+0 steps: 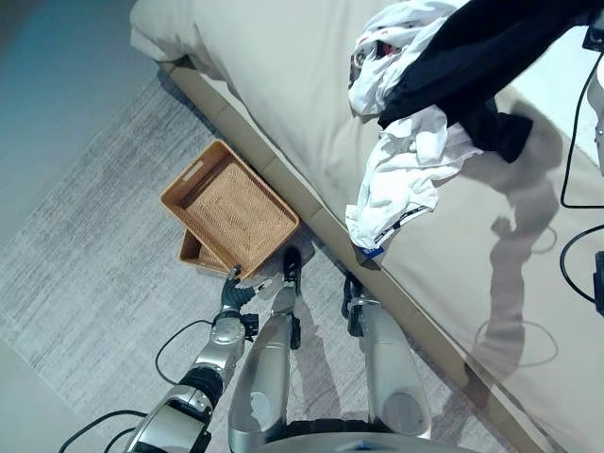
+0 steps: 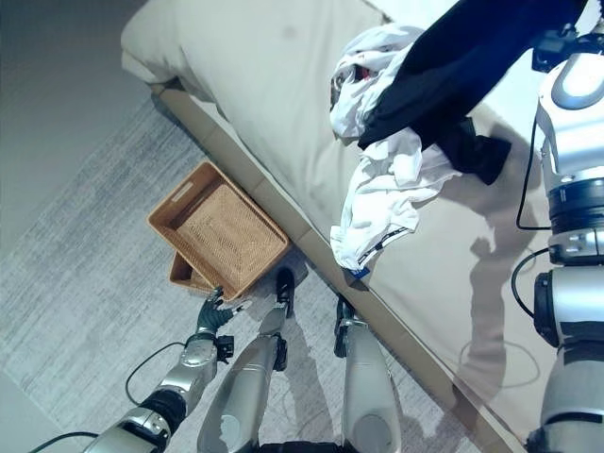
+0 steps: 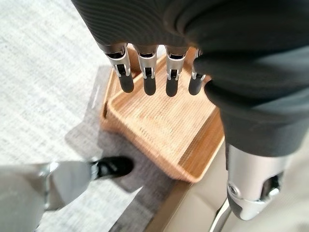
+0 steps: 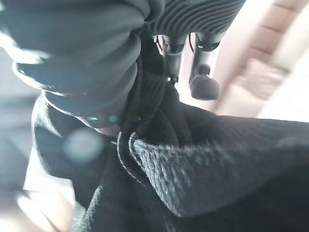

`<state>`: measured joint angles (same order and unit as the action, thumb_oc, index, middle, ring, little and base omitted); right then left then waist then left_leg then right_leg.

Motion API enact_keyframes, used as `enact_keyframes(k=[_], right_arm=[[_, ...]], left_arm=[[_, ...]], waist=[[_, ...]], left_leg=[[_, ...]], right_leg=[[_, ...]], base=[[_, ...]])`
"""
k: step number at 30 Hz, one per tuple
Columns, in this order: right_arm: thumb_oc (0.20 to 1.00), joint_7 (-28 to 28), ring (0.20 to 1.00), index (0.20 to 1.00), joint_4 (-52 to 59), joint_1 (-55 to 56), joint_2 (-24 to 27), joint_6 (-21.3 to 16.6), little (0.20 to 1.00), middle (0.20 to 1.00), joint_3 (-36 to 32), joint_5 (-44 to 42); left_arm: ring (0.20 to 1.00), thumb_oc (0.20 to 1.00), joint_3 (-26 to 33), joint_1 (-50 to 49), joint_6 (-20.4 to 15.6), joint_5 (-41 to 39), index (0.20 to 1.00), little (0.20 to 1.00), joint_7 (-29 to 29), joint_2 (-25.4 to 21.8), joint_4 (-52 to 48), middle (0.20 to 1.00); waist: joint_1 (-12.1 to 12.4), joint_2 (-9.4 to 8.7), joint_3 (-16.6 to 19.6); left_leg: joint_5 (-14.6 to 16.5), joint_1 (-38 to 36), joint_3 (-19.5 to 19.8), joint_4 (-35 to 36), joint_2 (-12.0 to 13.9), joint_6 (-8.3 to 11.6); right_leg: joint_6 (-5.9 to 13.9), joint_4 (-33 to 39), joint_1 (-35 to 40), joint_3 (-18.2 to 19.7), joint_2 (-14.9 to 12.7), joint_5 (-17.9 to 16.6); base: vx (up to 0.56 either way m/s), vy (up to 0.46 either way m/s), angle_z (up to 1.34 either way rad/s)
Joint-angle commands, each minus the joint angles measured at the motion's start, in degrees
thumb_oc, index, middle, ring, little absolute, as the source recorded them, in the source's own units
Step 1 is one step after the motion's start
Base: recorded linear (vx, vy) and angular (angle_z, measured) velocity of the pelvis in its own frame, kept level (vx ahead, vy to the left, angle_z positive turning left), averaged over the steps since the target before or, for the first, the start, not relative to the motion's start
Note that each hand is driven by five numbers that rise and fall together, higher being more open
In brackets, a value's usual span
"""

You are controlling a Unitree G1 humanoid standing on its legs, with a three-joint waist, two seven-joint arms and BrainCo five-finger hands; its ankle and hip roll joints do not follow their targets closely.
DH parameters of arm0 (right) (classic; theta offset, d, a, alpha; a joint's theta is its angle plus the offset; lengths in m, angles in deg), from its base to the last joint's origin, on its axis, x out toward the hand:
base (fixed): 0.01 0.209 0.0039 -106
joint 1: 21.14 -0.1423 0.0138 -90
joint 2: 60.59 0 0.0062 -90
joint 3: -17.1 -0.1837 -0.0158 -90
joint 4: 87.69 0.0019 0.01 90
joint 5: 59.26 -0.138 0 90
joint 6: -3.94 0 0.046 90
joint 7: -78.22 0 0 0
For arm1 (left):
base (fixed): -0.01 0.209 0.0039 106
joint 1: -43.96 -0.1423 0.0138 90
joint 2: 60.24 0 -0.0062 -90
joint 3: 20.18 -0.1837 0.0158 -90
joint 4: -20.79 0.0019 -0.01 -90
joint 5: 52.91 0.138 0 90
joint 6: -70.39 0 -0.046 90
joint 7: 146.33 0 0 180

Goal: Pick up clothes into the bucket

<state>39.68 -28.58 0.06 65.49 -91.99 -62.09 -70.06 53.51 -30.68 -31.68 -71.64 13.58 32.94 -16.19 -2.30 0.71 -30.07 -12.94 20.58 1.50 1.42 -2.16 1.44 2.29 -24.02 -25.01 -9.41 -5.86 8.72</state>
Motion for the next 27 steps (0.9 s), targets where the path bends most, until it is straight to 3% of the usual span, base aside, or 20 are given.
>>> enact_keyframes(k=[1, 3, 9, 13, 17, 22, 27], right_arm=[[0.2, -2.24, 0.2, 0.2, 5.41, -3.21, 3.82, -5.66, 0.2, 0.2, -2.42, 2.33], [0.2, -0.19, 0.2, 0.2, 7.44, -2.8, 5.02, -5.69, 0.2, 0.2, -1.07, 2.96], [0.2, 1.56, 0.2, 0.2, 11.55, 0.77, 5.35, -6.39, 0.2, 0.2, -3.25, 3.05], [0.2, 2.17, 0.2, 0.2, 11.49, 1.15, 6.23, -5.94, 0.2, 0.2, -3.58, 2.42], [0.2, 4.48, 0.2, 0.2, 10.62, 1.68, 6.44, -5.51, 0.2, 0.2, -2.52, 1.18], [0.2, 16.01, 0.2, 0.2, 5.24, -0.64, 6.96, -2.67, 0.2, 0.2, 7.87, -5.41], [0.2, 23.75, 0.2, 0.2, 7.73, 3.4, 6.76, 0.2, 0.2, 0.2, 12.78, -5.24]], left_arm=[[1.0, 1.0, 1.01, -3.05, -0.94, 2.67, 1.0, 1.0, -0.35, -1.16, 1.57, 1.0], [1.0, 1.0, 2.52, -4.73, -0.58, 3.05, 1.0, 1.0, 0.71, -1.7, 2.11, 1.0], [1.0, 1.0, 3.93, -7.27, -1.25, 3.33, 1.0, 1.0, 2.32, -3.08, -1.51, 1.0], [1.0, 1.0, 6.31, -10.05, -3.33, 1.16, 1.0, 1.0, 3.5, -6.9, -16.16, 1.0], [1.0, 1.0, 6.83, -10.81, -3.71, 2.41, 1.0, 1.0, 4.74, -11.07, -26.76, 1.0], [1.0, 1.0, 6.26, -5.69, -2.71, 0.09, 1.0, 1.0, 12.19, -22.65, -50.35, 1.0], [1.0, 1.0, 0.79, 4.95, -0.35, -2.39, 1.0, 1.0, 15.65, -26.36, -56.12, 1.0]], waist=[[0.16, -4.93, 5.0], [0.24, -5.58, 8.33], [0.28, -6.31, 13.34], [0.69, -6.81, 18.22], [0.64, -7.05, 20.67], [-0.36, -7.39, 25.29], [-1.42, -7.16, 27.56]], left_leg=[[10.93, -4.72, 0.68, -6.34, -0.27, 1.38], [11.91, -7.54, 0.2, -6.25, -0.15, 1.41], [13.42, -11.02, -0.15, -6.62, 0.13, 1.89], [14.5, -13.97, -0.62, -6.51, 0.72, 1.96], [15.26, -15.78, -0.83, -6.34, 1.09, 1.87], [15.91, -19.81, -2.09, -4.66, 2.01, 2.07], [15.53, -22.07, -2.9, -2.7, 2.6, 2.12]], right_leg=[[6.8, 16.07, 7.89, 0.69, -6.0, -12.71], [6.88, 17.14, 11.49, 0.4, -5.52, -12.13], [6.9, 19.65, 16.53, -0.96, -4.61, -11.42], [6.9, 20.97, 19.91, -1.44, -3.94, -10.8], [6.87, 21.25, 21.84, -1.6, -3.68, -10.12], [6.8, 22.69, 25.06, -1.14, -2.9, -9.69], [6.79, 23.72, 26.38, -0.72, -2.28, -9.82]], base=[[0.07, -0.004, -0.06], [0.13, -0.019, -0.04], [0.09, -0.025, -0.03], [0.09, -0.024, 0.07], [0.08, -0.01, 0.0], [0.1, -0.006, -0.06], [0.06, -0.01, -0.04]])
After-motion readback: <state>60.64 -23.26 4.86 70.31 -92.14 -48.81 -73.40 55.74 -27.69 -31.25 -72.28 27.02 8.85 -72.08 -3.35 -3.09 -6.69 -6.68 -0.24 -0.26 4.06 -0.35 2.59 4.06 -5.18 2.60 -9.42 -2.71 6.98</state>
